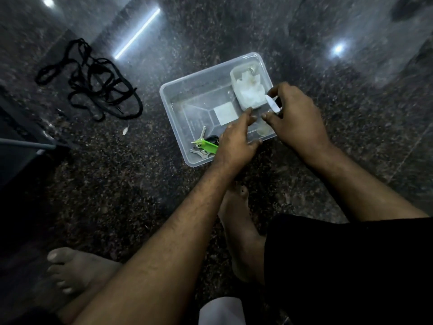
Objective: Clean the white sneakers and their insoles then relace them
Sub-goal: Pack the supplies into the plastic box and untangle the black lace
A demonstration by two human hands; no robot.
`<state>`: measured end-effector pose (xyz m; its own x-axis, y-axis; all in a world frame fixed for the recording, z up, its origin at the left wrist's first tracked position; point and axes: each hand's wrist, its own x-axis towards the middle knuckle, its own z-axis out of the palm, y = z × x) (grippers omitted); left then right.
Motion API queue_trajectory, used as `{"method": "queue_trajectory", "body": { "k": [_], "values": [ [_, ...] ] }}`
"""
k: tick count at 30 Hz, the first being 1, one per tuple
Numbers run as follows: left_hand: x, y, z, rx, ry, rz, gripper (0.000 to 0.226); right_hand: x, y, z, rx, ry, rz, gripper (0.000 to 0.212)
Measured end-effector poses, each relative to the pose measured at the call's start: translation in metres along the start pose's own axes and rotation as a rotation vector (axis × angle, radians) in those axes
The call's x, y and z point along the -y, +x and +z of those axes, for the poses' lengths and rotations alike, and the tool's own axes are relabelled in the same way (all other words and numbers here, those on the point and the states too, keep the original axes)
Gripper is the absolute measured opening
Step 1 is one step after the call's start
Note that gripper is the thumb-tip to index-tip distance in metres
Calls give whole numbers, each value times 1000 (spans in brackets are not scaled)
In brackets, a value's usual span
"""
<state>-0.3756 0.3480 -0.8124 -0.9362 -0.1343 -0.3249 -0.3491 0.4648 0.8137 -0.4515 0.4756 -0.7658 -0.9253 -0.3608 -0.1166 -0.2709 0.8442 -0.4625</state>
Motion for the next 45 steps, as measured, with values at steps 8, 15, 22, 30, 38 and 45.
{"method": "queue_trajectory", "body": {
  "k": [8,15,22,30,38,45],
  "values": [
    [-1,0,1,9,-37,-20,87,-11,-9,15,35,-22,-50,25],
    [-4,-1,-6,-13,-54,-45,88,-8,-8,18,-6,-42,-86,37],
    [-10,-3,-7,-27,-45,-48,86,-5,-10,11,-39,-51,-113,72],
    [-10,-4,-9,-30,-38,-62,84,-8,-8,15,12,-62,-80,63],
    [-11,-4,-11,-35,-14,-59,83,-10,-1,13,29,-147,-122,64],
    [-13,-4,-11,-45,-4,-40,82,-7,-1,11,12,-248,-122,87]
  ]
}}
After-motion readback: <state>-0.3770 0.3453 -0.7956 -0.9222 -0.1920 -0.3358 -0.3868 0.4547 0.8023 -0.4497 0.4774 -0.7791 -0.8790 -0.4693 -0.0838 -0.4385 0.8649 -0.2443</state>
